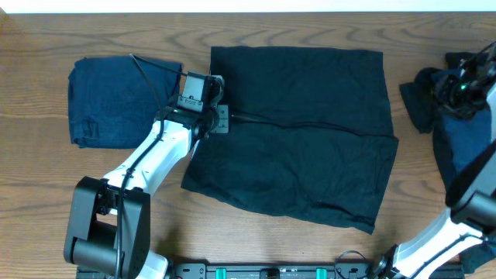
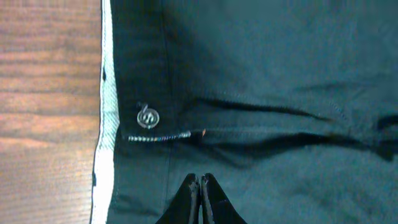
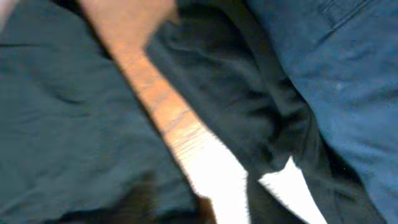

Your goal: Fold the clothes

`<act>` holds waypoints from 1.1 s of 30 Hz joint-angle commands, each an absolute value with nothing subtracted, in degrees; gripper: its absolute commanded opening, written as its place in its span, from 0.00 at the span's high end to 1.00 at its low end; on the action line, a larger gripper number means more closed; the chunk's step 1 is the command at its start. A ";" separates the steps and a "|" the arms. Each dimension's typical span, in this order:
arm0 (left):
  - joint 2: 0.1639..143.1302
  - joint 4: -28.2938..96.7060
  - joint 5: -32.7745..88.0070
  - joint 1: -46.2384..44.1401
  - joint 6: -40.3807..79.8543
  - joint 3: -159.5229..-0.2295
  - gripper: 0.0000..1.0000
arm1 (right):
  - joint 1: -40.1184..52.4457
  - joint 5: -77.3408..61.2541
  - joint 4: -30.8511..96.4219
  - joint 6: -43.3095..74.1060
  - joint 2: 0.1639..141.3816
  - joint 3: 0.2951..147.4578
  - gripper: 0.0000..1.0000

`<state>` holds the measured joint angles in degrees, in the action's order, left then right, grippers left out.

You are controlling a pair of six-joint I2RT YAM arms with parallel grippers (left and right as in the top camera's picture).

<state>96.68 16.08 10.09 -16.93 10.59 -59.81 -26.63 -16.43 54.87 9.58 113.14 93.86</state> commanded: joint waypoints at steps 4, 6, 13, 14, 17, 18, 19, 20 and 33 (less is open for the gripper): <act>100.44 12.95 9.54 -16.80 9.91 -60.16 0.94 | -26.39 -18.24 55.75 8.93 110.30 95.20 0.01; 102.06 11.22 9.52 -16.80 9.91 -60.16 0.94 | -26.39 -18.24 55.72 8.93 110.30 95.11 0.01; 106.85 7.27 9.32 -16.80 10.33 -60.16 0.94 | -26.39 -18.24 55.75 8.93 110.30 95.11 0.01; 107.63 7.31 9.10 -16.71 10.35 -60.16 0.94 | -26.39 -18.24 55.75 8.93 110.30 95.11 0.01; 109.93 7.84 5.15 -16.69 11.75 -60.14 0.94 | -26.39 -18.24 55.75 8.93 110.30 95.11 0.01; 111.02 8.23 2.48 -16.69 13.28 -60.14 0.94 | -26.39 -18.24 55.75 8.91 110.30 95.11 0.01; 111.74 8.62 0.86 -16.69 14.41 -60.14 0.94 | -26.39 -18.24 55.75 8.93 110.30 95.11 0.01; 112.51 8.95 -0.23 -16.69 15.44 -60.14 0.94 | -26.39 -18.24 55.75 8.93 110.30 95.11 0.01; 114.96 10.17 -0.73 -16.43 38.74 -60.14 0.94 | -26.39 -18.24 55.75 8.93 110.30 95.11 0.01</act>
<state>110.59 8.80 3.44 -17.37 30.50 -61.95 -26.63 -17.61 55.70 9.37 110.34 94.76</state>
